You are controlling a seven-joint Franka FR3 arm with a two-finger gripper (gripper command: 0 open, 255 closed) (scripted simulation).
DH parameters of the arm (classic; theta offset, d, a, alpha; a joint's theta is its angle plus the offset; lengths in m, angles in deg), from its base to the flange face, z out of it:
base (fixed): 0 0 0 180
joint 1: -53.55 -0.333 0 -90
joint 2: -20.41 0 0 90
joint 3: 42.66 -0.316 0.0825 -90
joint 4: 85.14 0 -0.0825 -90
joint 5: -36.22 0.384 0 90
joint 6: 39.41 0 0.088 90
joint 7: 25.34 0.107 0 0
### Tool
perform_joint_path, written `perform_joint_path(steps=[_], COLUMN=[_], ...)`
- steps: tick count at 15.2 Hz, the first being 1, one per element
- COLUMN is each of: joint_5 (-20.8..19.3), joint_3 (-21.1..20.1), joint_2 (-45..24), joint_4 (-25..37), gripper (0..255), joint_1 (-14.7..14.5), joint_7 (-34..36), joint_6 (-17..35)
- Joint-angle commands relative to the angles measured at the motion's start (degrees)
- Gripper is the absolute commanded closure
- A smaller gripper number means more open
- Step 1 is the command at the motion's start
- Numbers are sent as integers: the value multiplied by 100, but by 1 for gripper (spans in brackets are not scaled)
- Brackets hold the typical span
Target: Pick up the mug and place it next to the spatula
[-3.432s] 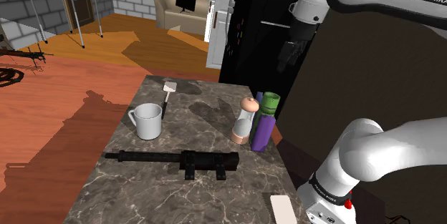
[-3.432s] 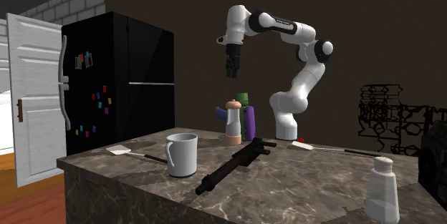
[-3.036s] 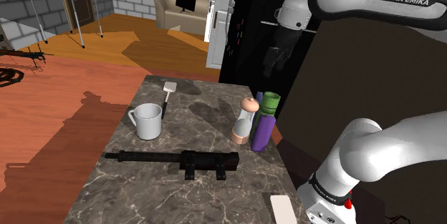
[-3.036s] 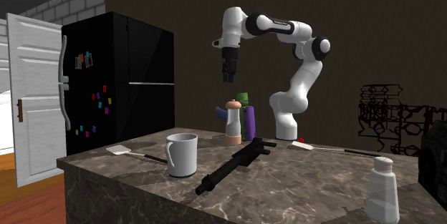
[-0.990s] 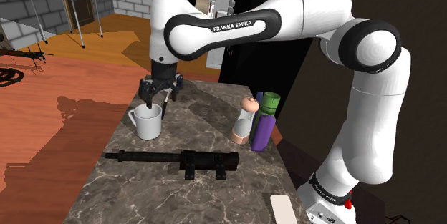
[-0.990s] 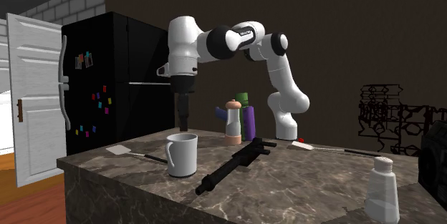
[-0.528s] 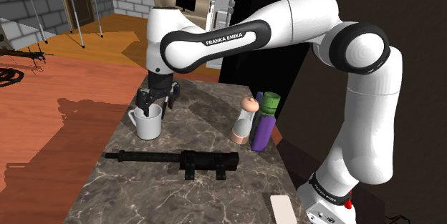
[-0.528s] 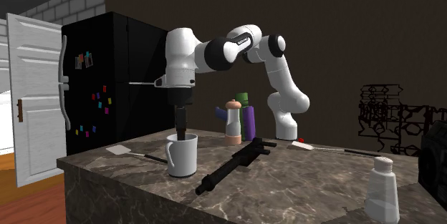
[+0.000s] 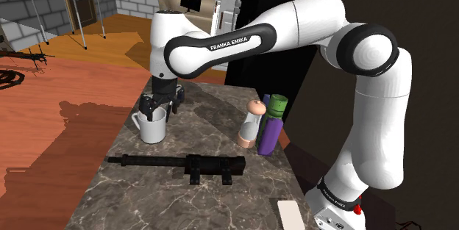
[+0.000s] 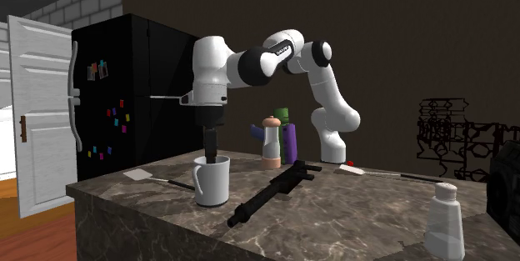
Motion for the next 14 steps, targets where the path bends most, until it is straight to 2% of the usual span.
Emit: perform_joint_path(steps=[1, 10, 14], joint_5=[0, 0, 34], joint_3=[0, 0, -17], joint_2=[0, 0, 90], joint_4=[0, 0, 184], gripper=[255, 255, 255], joint_1=[0, 0, 5], joint_7=[0, 0, -13], joint_6=[0, 1, -269])
